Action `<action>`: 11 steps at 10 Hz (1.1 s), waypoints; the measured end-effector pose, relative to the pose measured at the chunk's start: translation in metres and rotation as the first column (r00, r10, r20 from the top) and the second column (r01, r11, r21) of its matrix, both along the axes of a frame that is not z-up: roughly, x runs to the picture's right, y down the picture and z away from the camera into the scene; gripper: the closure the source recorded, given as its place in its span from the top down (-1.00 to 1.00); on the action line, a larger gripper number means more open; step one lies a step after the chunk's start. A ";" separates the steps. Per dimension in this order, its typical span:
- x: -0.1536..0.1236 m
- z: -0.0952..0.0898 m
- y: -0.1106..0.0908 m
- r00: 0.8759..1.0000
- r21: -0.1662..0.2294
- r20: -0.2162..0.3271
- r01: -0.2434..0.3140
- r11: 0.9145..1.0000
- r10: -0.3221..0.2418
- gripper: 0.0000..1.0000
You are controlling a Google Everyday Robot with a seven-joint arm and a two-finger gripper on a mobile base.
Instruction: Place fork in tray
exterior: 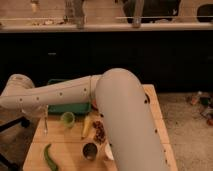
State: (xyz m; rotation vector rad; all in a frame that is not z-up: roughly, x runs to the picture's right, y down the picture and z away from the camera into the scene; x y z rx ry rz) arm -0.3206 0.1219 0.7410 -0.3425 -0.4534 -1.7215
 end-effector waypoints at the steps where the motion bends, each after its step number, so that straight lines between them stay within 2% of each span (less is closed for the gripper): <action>1: 0.000 0.003 -0.007 1.000 -0.001 -0.010 -0.006 1.000 0.006 -1.00; 4: 0.004 0.020 -0.024 0.999 -0.015 -0.036 -0.026 1.000 0.026 -1.00; 8: 0.020 0.048 -0.032 0.997 -0.044 -0.052 -0.053 0.998 0.051 -1.00; 11: 0.053 0.066 -0.045 0.994 -0.053 -0.068 -0.095 0.994 0.091 -1.00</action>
